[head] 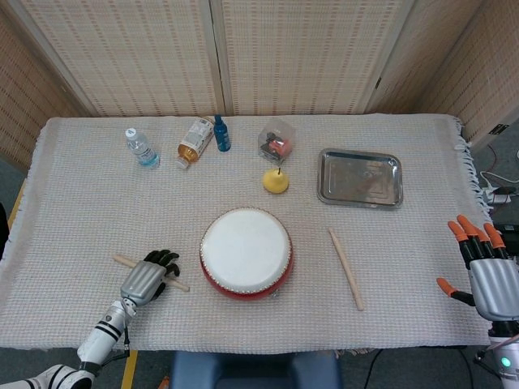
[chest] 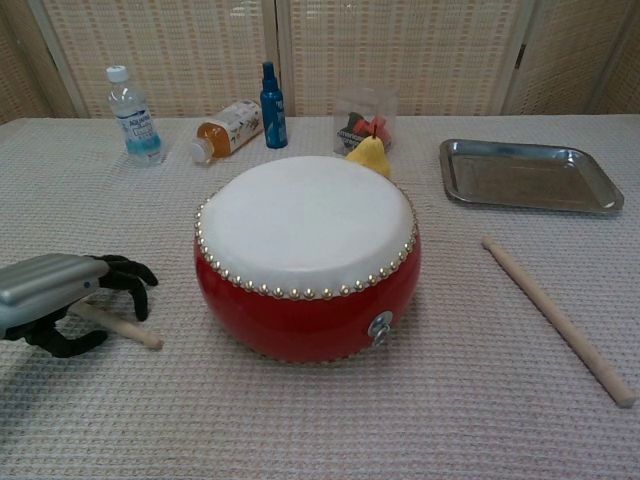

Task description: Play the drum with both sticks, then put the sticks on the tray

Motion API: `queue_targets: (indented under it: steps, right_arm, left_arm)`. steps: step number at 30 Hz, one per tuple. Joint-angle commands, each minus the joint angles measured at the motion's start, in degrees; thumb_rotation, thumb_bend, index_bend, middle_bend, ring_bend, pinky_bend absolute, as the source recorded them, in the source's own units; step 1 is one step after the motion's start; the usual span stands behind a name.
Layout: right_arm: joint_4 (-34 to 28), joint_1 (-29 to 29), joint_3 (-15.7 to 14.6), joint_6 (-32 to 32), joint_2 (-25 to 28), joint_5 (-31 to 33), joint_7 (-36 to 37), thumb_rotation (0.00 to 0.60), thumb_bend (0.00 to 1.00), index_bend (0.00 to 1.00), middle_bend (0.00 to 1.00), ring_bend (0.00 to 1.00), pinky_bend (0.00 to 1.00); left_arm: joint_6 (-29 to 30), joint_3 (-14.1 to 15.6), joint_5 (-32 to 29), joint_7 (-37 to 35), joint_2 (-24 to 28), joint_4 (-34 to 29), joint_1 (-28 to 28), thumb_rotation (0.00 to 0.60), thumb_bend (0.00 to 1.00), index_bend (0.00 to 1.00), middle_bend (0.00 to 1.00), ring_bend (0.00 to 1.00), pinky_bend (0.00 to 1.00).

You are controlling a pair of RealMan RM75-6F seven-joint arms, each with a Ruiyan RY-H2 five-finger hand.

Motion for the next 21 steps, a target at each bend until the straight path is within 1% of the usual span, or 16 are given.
queue_targets:
  steps: [1,6,12,21]
  right_arm:
    - [0.04,0.02,0.01,-0.06,0.02,0.04,0.12,0.6,0.14,0.0,0.0,0.0,0.0]
    - [0.14,0.01,-0.02,-0.14,0.07,0.14,0.39,0.6,0.14,0.0,0.0,0.0,0.0]
    - [0.28,-0.07,-0.06,-0.08,0.03,0.18,0.69,0.6,0.14,0.0,0.0,0.0,0.0]
    - [0.4,-0.01,-0.06,-0.06,0.04,0.02,0.91,0.6,0.14,0.0,0.0,0.0,0.0]
  left_arm:
    - [-0.03,0.26,0.22,-0.11,0.18,-0.28,-0.15,0.6,0.42,0.45,0.15,0.09,0.14]
    - [0.04,0.54,0.27,-0.19,0.15,-0.45,-0.33,0.6,0.43,0.49,0.17,0.09,0.14]
    - [0.06,0.6,-0.15,-0.06,0.03,-0.21,-0.47,0.6,0.43,0.51,0.18,0.09,0.14]
    - [1.72,0.55,0.37,-1.3,-0.44,0.41,-0.16,0.6,0.43,0.58,0.22,0.11,0.15]
